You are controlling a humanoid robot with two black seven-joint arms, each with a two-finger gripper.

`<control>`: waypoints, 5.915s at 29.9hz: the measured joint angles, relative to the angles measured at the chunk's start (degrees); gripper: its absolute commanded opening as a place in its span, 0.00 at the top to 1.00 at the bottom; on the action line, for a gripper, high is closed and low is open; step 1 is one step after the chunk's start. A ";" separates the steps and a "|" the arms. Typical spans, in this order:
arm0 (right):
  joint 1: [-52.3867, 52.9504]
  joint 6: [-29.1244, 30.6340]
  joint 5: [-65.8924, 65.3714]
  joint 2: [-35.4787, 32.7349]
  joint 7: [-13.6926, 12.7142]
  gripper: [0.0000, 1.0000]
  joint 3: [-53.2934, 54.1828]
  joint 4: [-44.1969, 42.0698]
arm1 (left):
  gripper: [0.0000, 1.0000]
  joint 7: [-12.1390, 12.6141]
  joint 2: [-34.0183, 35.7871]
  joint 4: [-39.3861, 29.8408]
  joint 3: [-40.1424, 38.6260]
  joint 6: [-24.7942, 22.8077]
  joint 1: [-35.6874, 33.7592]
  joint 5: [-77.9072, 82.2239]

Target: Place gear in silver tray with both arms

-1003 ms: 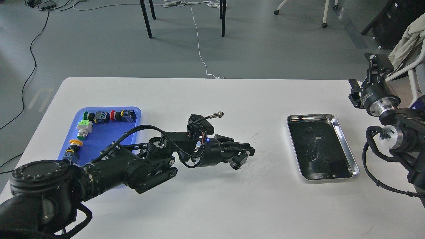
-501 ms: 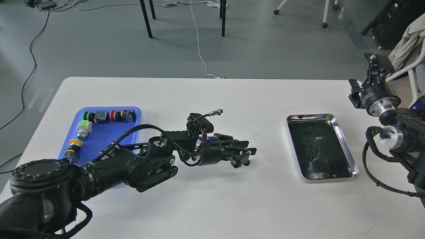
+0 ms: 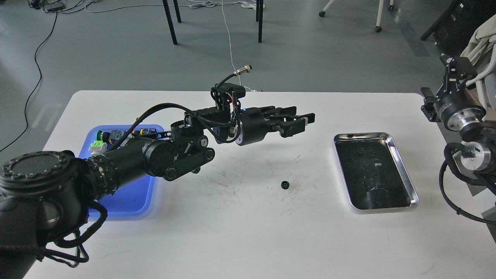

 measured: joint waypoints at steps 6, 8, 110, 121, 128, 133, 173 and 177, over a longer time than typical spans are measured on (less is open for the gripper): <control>1.02 2.68 -0.13 -4.42 -0.15 0.01 -0.06 4.43 | 0.19 0.00 8.84 0.39 0.06 -0.08 -2.64 -8.09; 1.09 3.30 -0.93 -6.23 -0.21 0.01 -0.08 7.03 | 0.16 0.00 11.58 0.69 0.08 -0.15 -3.10 -10.75; 36.73 6.05 -81.21 23.65 4.49 0.28 -61.84 14.48 | 0.02 0.01 31.09 15.20 -9.87 -21.78 12.14 -60.58; 34.96 6.07 -81.60 26.16 4.49 0.28 -62.63 11.21 | 0.02 0.01 31.27 15.10 -9.88 -21.79 11.69 -60.58; 34.80 6.15 -81.73 27.88 4.49 0.28 -63.07 11.02 | 0.02 0.02 31.31 15.10 -9.87 -21.82 11.69 -60.58; 35.07 6.18 -82.00 28.02 4.49 0.28 -65.48 10.79 | 0.02 0.02 31.34 15.11 -9.86 -21.83 11.78 -60.58; 34.73 6.18 -83.27 29.31 4.49 0.73 -66.70 9.09 | 0.02 0.03 31.72 15.12 -9.95 -21.84 12.35 -60.50; 34.84 6.19 -83.26 29.43 4.54 0.80 -66.61 8.93 | 0.02 0.03 31.81 15.12 -9.95 -21.91 12.36 -60.49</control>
